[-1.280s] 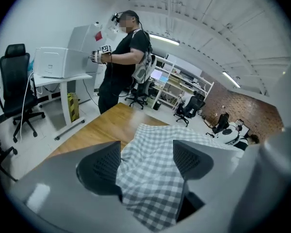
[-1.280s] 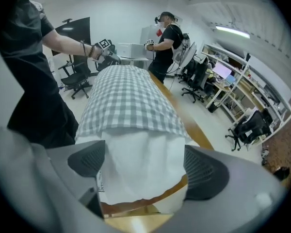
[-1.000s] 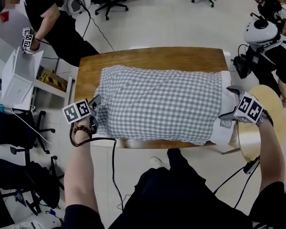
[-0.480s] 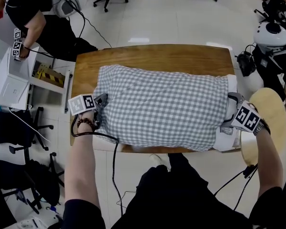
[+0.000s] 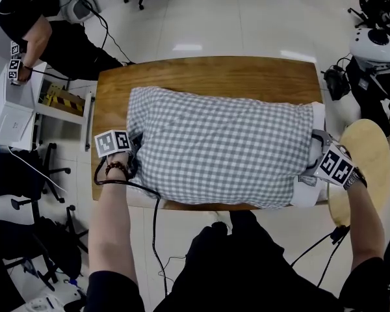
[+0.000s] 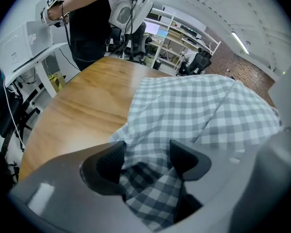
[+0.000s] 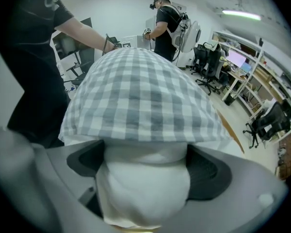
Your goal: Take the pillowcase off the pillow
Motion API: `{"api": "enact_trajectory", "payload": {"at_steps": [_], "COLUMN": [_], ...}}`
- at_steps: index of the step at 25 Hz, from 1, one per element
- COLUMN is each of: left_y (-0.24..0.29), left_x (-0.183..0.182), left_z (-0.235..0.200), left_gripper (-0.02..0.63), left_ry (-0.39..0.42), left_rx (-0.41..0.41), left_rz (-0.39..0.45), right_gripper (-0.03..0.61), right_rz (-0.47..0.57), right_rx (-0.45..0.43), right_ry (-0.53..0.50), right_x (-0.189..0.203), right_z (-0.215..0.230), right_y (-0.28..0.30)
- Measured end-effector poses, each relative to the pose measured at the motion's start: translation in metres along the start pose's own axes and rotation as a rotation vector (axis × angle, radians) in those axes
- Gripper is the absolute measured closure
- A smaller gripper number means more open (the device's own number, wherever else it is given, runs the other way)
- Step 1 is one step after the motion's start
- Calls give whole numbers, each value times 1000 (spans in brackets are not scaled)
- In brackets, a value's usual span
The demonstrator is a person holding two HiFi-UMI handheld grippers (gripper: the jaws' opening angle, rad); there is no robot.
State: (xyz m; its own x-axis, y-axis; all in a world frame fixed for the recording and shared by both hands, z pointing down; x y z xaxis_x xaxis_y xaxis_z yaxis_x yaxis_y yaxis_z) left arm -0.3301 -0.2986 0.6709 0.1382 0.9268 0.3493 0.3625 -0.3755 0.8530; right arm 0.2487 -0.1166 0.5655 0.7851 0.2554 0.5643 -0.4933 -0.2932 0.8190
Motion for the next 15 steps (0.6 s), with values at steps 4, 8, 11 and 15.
{"api": "enact_trajectory", "payload": {"at_steps": [4,8,11,15], "left_y": [12,26,27,19], "left_x": [-4,6,0,-15], "left_z": [-4,2,7,10], "left_gripper": [384,457,527,598], "left_ry": [18,63,115,190], "left_rx": [-14,-34,-40,-39], "left_rz": [-28,-46,-57,-71], "right_gripper": [78,126,174,238], "right_rz": [9,16,4,-18], "right_rx": [5,23,42,74], "right_ry": [-2,-20,-41,-67], "right_x": [1,19,15,-5], "right_z": [6,3,6,12], "right_y": [12,21,22,18]}}
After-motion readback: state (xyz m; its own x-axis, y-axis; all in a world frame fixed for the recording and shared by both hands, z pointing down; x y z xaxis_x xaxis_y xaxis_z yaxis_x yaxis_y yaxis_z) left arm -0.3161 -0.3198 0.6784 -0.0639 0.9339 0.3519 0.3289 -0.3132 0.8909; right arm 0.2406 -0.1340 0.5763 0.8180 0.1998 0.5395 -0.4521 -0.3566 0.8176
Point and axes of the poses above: the fingertips, and each gripper's own axes: y forward along the fingers, z to its right, x out of its underside, the point moved 10 cm from there along -y, backward along the fingers, and after that the axes turned 8 degrees about -y, right-handed, at the moved point
